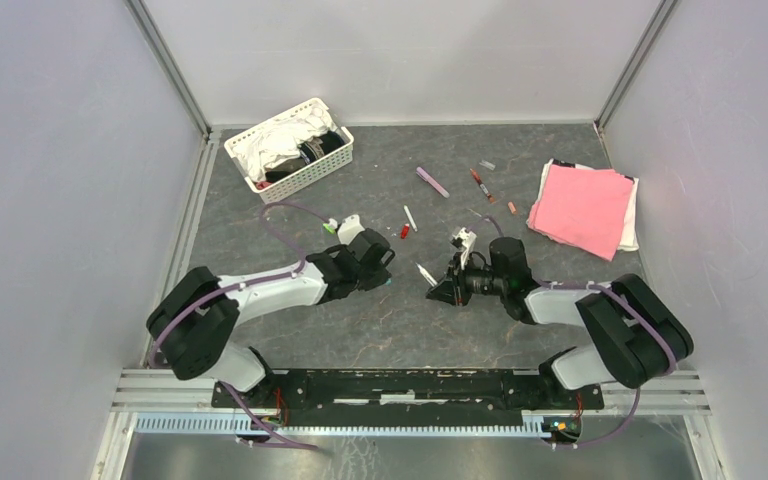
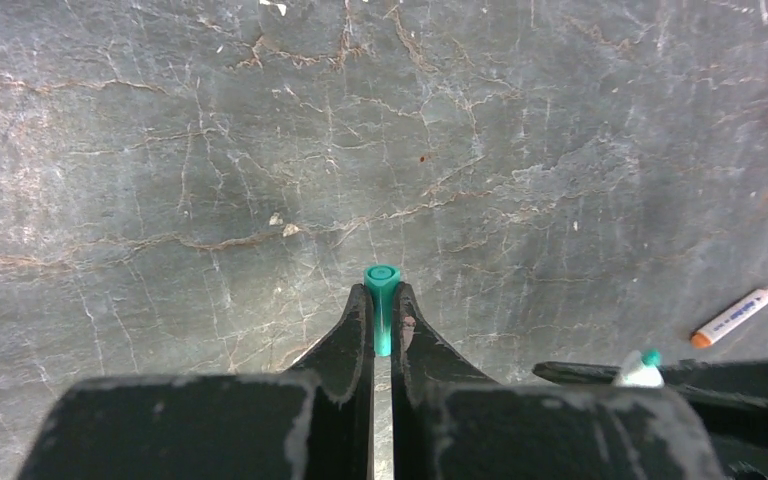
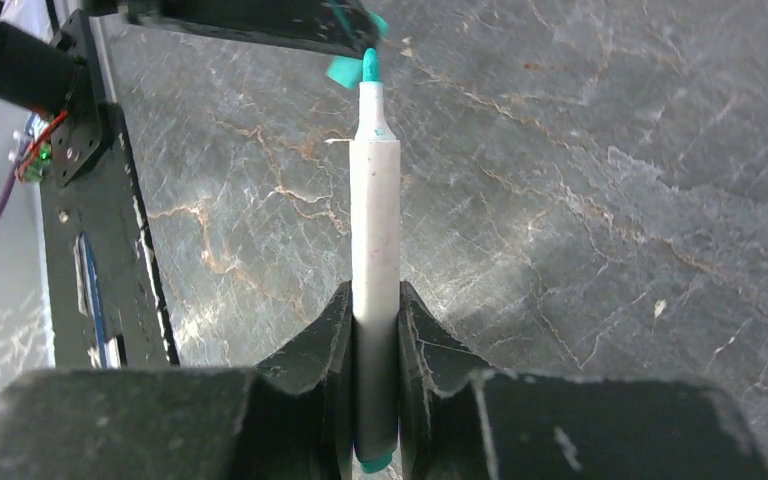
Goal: Insert the pens into the pen caps
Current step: Insert the pen cap onto the pen.
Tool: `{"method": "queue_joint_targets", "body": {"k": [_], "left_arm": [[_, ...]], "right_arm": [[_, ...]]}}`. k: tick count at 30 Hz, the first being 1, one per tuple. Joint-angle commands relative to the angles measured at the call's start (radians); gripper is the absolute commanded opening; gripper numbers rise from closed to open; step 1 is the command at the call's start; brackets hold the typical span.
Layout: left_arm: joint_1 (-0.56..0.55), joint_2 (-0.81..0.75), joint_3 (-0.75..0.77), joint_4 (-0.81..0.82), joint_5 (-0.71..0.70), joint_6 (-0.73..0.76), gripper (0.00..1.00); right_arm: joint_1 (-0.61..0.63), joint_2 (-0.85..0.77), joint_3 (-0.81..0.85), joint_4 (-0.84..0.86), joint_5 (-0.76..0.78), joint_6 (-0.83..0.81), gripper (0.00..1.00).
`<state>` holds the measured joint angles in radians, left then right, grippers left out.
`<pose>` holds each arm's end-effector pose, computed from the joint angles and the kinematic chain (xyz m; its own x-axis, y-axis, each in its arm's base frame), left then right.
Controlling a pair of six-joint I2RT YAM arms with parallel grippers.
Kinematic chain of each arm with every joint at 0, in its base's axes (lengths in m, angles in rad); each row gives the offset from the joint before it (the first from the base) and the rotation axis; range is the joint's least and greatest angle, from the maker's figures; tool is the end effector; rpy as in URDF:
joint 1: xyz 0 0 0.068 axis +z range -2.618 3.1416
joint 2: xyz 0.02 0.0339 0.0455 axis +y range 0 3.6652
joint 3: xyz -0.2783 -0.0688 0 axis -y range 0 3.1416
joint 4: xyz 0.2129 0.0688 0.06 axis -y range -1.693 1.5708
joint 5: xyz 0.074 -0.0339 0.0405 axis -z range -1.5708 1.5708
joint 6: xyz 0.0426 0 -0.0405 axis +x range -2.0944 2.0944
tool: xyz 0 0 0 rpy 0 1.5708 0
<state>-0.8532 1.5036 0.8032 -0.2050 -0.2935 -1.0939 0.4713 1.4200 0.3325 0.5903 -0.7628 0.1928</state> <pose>0.1892 -0.1980 0.2095 -0.7738 -0.4067 -0.4856 -0.1825 0.8772 -0.4440 0.1848 0.1272 0.1780 -0.5837 -0.1420 -0.7995 -0.7718 0.4030 0.4919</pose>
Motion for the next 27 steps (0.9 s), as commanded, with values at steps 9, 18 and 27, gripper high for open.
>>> {"method": "queue_joint_targets", "body": {"k": [9,18,27], "left_arm": [[0.005,-0.064,-0.105,0.158,-0.072,-0.14,0.02],[0.009,-0.016,-0.082,0.118,-0.064,-0.181,0.02],[0.015,-0.012,-0.078,0.103,-0.062,-0.213,0.02]], "right_arm": [[0.112,0.187,0.042,0.083,0.094,0.376,0.0],[0.181,0.295,0.082,0.138,0.035,0.481,0.0],[0.209,0.33,0.099,0.135,0.021,0.53,0.0]]}}
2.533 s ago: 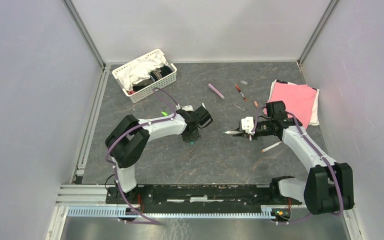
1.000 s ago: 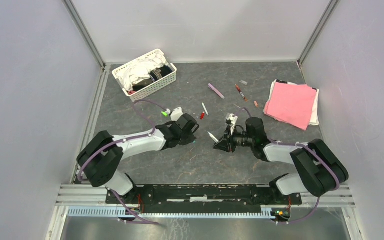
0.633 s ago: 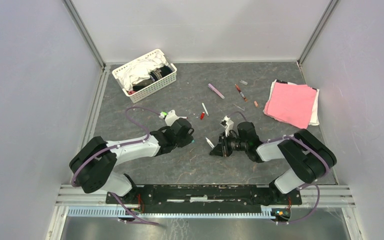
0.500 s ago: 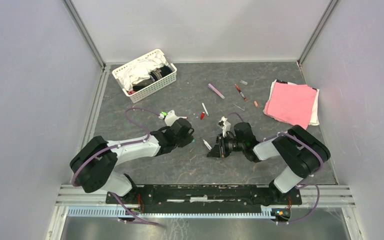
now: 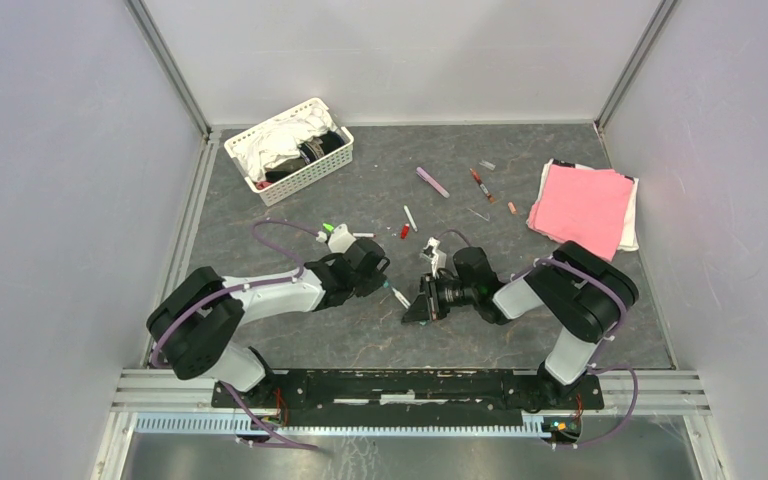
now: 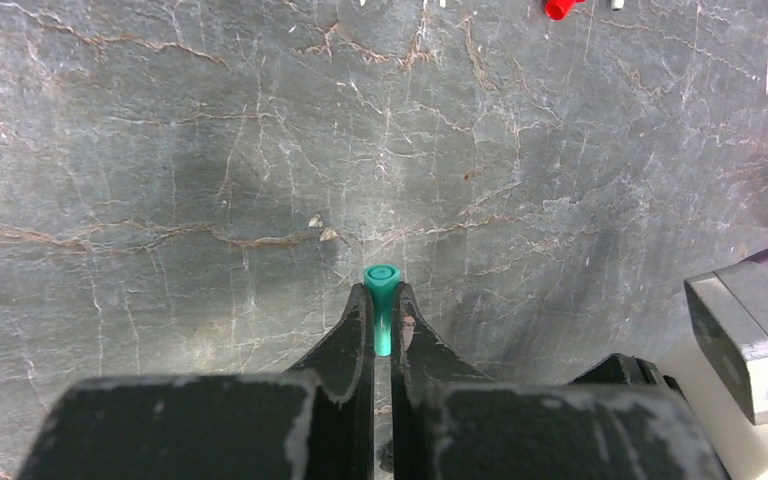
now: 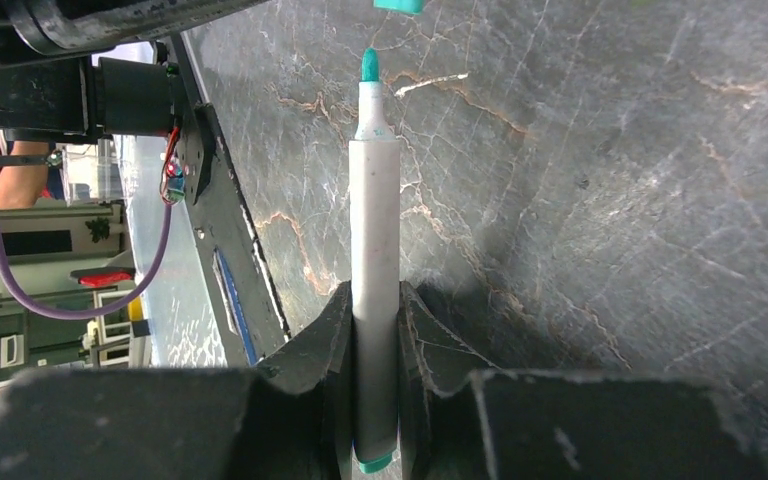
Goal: Insert the pens into the pen caps
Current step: Insert the pen cap onto the pen.
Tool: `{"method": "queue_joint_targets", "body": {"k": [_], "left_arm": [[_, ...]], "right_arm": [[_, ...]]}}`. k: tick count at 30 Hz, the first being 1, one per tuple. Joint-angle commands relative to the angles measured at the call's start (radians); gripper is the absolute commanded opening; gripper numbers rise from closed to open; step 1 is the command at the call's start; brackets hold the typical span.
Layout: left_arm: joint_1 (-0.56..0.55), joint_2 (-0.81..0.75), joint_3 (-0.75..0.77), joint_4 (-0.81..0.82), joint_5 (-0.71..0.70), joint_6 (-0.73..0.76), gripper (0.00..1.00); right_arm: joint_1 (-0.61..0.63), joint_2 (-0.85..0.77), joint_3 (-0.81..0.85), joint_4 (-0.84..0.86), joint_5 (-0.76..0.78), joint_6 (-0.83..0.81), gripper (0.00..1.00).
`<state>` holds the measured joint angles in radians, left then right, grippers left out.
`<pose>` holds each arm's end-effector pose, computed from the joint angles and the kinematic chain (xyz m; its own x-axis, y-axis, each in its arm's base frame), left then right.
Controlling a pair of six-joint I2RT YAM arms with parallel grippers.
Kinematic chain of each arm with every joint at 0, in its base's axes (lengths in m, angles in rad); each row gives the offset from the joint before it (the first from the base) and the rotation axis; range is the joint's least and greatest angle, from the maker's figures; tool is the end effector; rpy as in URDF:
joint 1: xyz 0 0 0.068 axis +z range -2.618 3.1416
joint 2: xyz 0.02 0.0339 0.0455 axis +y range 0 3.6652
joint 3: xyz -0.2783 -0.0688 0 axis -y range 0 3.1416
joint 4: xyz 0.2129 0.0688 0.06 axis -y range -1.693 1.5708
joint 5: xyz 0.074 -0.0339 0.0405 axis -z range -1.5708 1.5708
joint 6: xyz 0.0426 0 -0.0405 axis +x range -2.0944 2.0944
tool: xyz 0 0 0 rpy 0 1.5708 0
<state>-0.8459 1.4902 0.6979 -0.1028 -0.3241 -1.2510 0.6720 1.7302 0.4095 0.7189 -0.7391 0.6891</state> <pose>0.1834 -0.1866 0.1922 -0.7109 -0.5546 -0.4325 -0.3096 0.7989 -0.5156 0.1871 0.1855 0.1371 -0.9108 -0.1241 -0.3937 -0.4088 0.4037 0.8185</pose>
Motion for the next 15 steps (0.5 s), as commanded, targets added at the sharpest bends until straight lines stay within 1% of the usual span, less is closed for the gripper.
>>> {"method": "queue_joint_targets", "body": {"k": [1,7,15], "left_arm": [[0.008,0.0,0.028,-0.001,-0.032,-0.058,0.02],[0.01,-0.002,0.029,-0.005,-0.026,-0.069,0.02],[0.01,0.0,0.028,-0.001,-0.017,-0.072,0.02]], "right_arm": [[0.01,0.021,0.024,0.005,-0.005,0.041,0.0],[0.019,0.026,0.05,-0.045,0.006,0.049,0.0],[0.02,0.032,0.069,-0.072,0.009,0.044,0.0]]}}
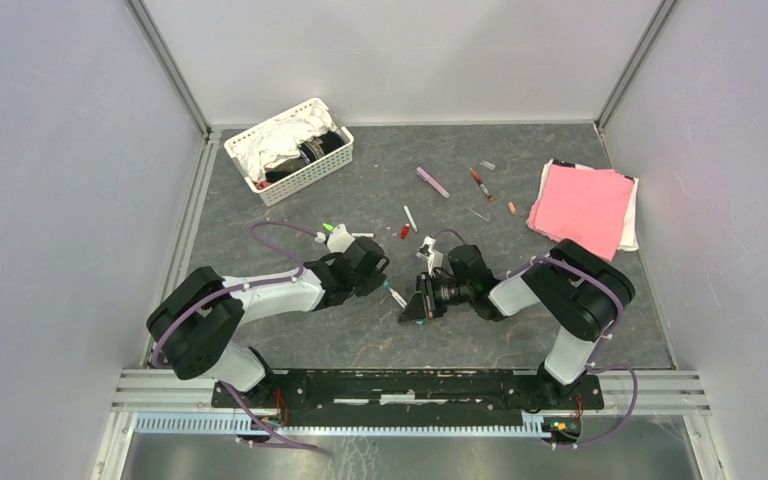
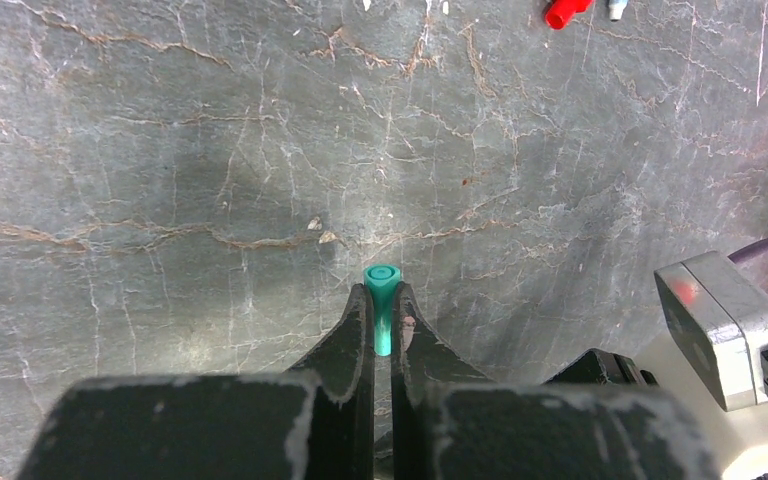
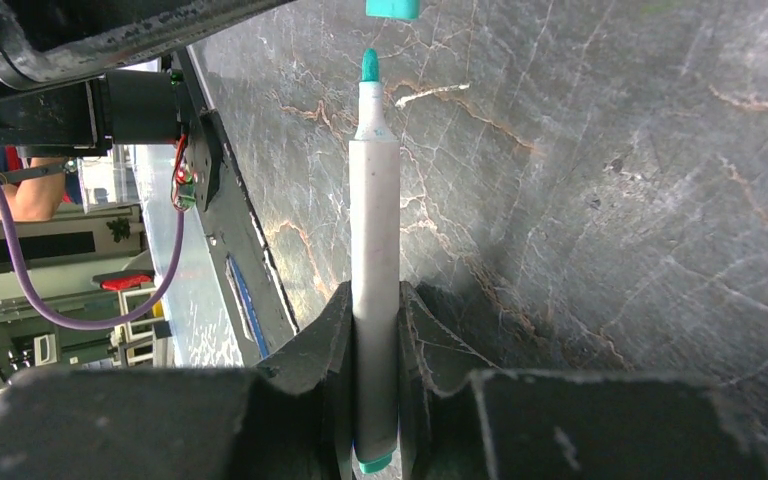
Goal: Insert the pens into the pen caps
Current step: Insert the pen cap onto the pen.
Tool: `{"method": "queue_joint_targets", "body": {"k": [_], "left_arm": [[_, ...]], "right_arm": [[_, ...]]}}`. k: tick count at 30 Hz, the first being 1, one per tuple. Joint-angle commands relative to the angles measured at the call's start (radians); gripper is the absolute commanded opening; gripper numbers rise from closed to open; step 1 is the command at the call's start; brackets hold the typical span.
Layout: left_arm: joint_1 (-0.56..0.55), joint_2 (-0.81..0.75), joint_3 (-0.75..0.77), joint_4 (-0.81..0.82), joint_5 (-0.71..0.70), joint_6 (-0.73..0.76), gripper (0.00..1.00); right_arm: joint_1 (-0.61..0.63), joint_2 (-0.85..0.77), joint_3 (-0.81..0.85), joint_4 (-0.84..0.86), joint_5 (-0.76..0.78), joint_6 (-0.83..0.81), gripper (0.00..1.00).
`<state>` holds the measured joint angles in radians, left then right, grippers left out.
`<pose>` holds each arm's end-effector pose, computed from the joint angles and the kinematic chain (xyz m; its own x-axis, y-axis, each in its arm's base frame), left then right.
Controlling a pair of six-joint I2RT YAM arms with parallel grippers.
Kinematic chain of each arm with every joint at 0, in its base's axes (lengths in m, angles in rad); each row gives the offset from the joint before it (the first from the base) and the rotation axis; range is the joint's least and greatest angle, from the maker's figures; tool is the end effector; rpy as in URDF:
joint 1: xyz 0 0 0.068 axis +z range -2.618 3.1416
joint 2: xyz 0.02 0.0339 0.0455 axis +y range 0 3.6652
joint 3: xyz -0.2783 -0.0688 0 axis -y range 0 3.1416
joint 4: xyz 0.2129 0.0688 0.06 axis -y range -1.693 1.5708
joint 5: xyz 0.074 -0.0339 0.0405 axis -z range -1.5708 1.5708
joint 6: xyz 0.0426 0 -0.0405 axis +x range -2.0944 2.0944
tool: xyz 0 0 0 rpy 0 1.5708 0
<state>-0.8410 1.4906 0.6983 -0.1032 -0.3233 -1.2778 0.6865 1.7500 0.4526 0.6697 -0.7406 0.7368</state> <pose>0.1844 -0.1858 0.1922 -0.7001 -0.5789 -0.4180 -0.3323 0.7823 -0.5269 0.1908 0.1935 0.1366 -0.9346 -0.1247 -0.3332 -0.3541 0.4166 0.8373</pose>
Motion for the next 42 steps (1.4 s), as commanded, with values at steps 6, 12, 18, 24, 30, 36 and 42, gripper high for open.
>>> {"method": "queue_joint_targets", "body": {"k": [6,12,18,24,30,36,42], "left_arm": [[0.006,-0.002,0.03,-0.001,-0.008,-0.045,0.02],[0.005,-0.006,0.028,0.001,0.0,-0.046,0.02],[0.004,-0.02,0.025,0.0,0.002,-0.048,0.02],[0.003,-0.031,0.021,-0.005,0.002,-0.049,0.02],[0.003,-0.047,0.02,-0.01,0.001,-0.051,0.02],[0.002,-0.055,0.023,-0.017,0.001,-0.049,0.02],[0.0,-0.053,0.023,-0.023,0.01,-0.046,0.02]], "right_arm": [[0.004,0.013,0.041,-0.054,0.021,-0.012,0.0],[0.005,0.015,0.049,-0.069,0.026,-0.019,0.0],[0.004,0.014,0.052,-0.086,0.041,-0.03,0.0],[0.004,0.01,0.056,-0.096,0.05,-0.032,0.0],[0.004,0.009,0.06,-0.106,0.056,-0.037,0.0],[0.003,0.008,0.063,-0.113,0.06,-0.043,0.0],[0.002,-0.001,0.063,-0.101,0.06,-0.056,0.0]]}}
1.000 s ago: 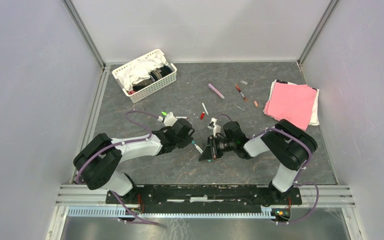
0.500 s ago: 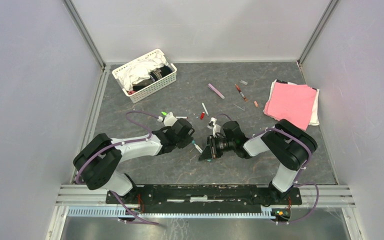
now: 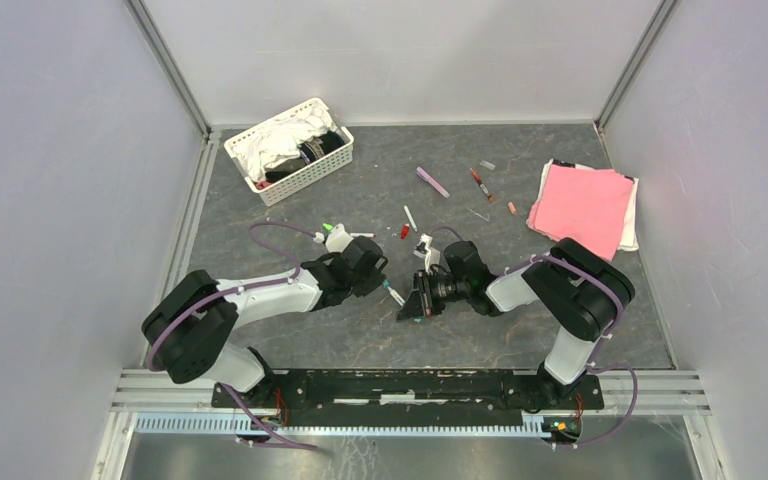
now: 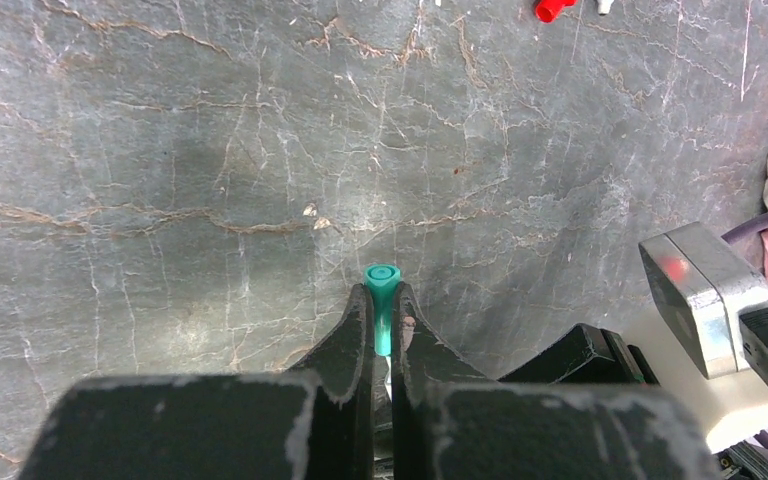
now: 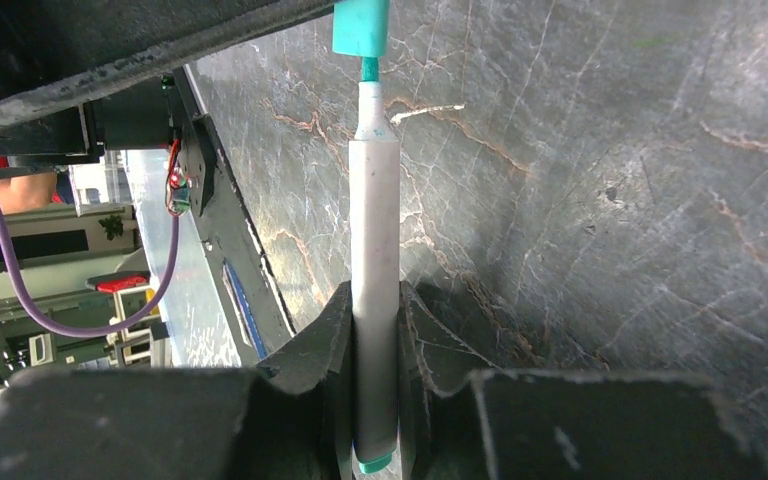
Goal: Insert the pens into the pen caps
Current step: Insert the pen cap onto the pen.
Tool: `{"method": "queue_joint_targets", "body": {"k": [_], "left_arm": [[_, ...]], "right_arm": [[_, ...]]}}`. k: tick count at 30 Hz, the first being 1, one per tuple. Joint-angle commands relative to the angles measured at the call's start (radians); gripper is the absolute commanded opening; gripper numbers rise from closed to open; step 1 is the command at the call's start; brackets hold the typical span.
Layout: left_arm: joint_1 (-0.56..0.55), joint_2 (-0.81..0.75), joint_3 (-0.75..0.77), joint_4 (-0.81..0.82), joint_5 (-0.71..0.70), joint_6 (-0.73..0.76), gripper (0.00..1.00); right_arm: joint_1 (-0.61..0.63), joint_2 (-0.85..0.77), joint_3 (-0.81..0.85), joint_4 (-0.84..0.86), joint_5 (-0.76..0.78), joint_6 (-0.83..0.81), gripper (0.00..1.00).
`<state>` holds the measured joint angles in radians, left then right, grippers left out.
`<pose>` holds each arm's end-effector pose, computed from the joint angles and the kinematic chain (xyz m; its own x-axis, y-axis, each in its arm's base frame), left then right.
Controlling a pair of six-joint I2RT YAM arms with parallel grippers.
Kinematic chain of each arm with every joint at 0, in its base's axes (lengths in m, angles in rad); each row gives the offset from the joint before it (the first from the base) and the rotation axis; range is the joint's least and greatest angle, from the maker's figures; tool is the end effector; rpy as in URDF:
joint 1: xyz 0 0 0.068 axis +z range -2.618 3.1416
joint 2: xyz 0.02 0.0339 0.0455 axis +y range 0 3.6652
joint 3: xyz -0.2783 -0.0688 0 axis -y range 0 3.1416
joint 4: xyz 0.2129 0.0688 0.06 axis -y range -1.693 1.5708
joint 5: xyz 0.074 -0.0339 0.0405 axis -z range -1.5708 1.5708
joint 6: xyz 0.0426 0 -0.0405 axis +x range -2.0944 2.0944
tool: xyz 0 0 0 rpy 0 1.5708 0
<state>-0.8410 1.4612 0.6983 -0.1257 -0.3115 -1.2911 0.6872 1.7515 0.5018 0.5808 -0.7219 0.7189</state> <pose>0.1812 -0.1829 0.1975 -0.7009 -0.5887 -0.4027 -0.3371 0.7710 -0.5403 0.1965 0.1977 0.1385 -0.9382 -0.1305 -0.3205 -0.3442 0.4482 0.8250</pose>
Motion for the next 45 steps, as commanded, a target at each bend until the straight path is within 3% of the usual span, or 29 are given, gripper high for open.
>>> {"method": "queue_joint_targets", "body": {"k": [1,18,27,39,45], "left_arm": [[0.0,-0.023,0.023,-0.001,0.001,-0.033,0.02],[-0.072,-0.023,0.046,-0.001,0.016,-0.076,0.02],[-0.154,-0.041,0.092,-0.043,-0.045,-0.109,0.02],[-0.243,-0.131,0.229,-0.055,-0.215,-0.077,0.02],[-0.295,-0.171,0.29,-0.055,-0.27,-0.021,0.1]], "right_arm": [[0.0,-0.004,0.014,-0.009,0.043,-0.043,0.0],[-0.011,-0.041,0.027,-0.052,0.111,-0.137,0.0],[-0.015,-0.12,0.047,-0.084,0.201,-0.359,0.0],[-0.045,-0.409,0.002,0.031,0.235,-0.57,0.0],[-0.067,-0.534,-0.004,0.028,0.202,-0.621,0.0]]}}
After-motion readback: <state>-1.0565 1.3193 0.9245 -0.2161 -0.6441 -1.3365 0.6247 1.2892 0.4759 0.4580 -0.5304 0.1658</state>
